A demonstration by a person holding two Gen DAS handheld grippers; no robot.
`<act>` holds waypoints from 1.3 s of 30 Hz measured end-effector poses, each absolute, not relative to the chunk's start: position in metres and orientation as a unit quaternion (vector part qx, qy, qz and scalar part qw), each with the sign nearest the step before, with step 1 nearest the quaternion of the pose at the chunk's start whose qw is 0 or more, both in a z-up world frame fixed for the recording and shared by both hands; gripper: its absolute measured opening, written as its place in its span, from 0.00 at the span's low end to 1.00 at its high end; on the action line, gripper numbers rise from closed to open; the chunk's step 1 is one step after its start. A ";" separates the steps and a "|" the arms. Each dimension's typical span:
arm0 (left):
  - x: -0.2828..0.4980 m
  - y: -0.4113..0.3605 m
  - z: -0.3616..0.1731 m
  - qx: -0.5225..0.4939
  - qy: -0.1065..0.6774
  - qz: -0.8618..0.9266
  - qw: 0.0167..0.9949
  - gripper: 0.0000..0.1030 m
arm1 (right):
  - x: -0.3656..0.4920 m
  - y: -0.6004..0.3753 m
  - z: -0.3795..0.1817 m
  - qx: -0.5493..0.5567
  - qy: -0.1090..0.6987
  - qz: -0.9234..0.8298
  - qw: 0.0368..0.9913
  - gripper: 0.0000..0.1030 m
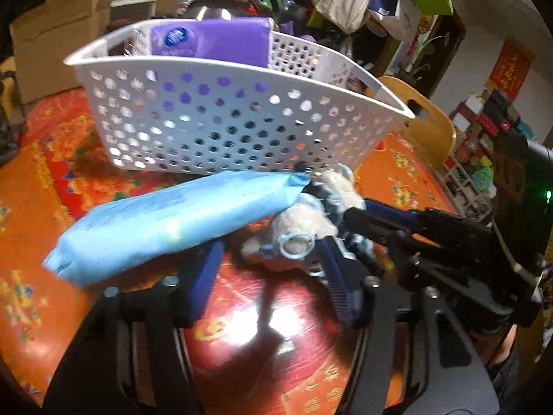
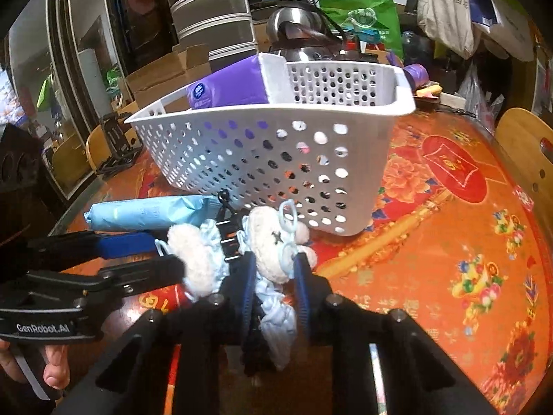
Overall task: Organize soft objects
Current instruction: 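Grasp the white knit item with pompoms with both grippers, then carry the white knit item with both grippers and release it into the basket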
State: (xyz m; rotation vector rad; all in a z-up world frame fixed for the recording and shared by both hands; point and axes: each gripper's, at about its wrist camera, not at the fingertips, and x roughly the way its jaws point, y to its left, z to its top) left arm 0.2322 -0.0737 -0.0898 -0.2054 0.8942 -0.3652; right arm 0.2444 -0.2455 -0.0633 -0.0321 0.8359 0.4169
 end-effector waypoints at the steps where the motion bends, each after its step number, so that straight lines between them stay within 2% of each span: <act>1: 0.232 -0.075 -0.090 -0.100 0.427 -0.180 0.880 0.34 | 0.244 -0.244 -0.064 -0.019 0.404 0.201 0.892 0.16; 4: 0.231 -0.085 -0.087 -0.081 0.422 -0.193 0.882 0.23 | 0.243 -0.242 -0.067 -0.026 0.410 0.202 0.889 0.11; 7: 0.227 -0.091 -0.086 -0.064 0.413 -0.195 0.887 0.19 | 0.237 -0.239 -0.066 -0.037 0.405 0.196 0.892 0.09; 14: 0.206 -0.085 -0.071 -0.059 0.378 -0.222 0.897 0.19 | 0.215 -0.241 -0.055 -0.039 0.382 0.197 0.902 0.07; 28: 0.145 -0.051 -0.010 -0.062 0.298 -0.255 0.918 0.19 | 0.163 -0.237 0.006 -0.047 0.306 0.215 0.926 0.07; 39: 0.133 -0.039 0.026 -0.061 0.275 -0.254 0.925 0.19 | 0.161 -0.231 0.039 -0.049 0.283 0.228 0.930 0.07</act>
